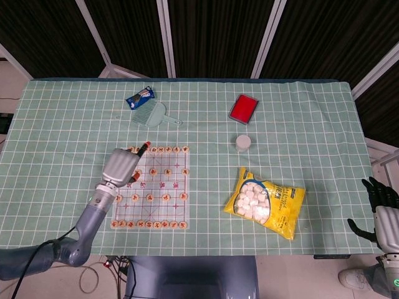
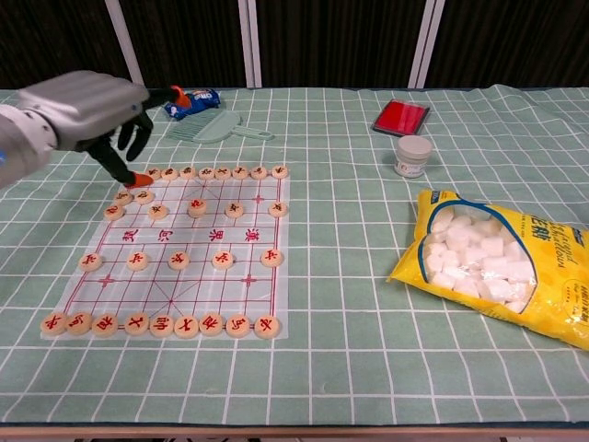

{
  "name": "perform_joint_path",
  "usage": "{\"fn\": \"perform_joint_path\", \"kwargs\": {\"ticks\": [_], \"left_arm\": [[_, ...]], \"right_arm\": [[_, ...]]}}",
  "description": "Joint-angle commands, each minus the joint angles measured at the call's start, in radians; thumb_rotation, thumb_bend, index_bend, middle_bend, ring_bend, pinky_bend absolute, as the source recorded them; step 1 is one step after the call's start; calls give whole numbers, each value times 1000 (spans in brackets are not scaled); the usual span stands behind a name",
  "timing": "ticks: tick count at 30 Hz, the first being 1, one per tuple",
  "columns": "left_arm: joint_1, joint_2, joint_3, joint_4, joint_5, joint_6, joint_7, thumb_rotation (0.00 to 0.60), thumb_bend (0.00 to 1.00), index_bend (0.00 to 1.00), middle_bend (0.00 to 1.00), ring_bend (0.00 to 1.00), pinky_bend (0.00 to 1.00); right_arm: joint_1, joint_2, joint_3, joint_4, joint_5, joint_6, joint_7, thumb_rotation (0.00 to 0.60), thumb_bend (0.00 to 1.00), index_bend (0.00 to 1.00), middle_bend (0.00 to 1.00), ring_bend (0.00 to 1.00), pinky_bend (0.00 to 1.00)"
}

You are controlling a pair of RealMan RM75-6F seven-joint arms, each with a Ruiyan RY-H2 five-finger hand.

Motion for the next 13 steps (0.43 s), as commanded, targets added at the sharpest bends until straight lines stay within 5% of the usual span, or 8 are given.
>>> {"fn": "perform_joint_path", "kwargs": {"ticks": [1, 5, 13], "left_arm": [[127, 106, 51, -101, 87, 153, -79, 600, 79, 0, 88, 53, 179], [269, 229, 114, -166, 127, 282, -169, 600, 28, 0, 0, 0, 36], [414, 288, 181, -139, 256, 419, -277, 600, 11, 0, 0, 0, 0]], "right_arm": [[1, -1, -3, 9, -4, 2, -32, 600, 302, 0, 0, 0, 0], [2, -13, -4, 14, -14, 18, -78, 600, 302, 0, 0, 0, 0], [0, -25, -2, 18, -15, 29, -88, 600, 301, 0, 0, 0, 0]]}}
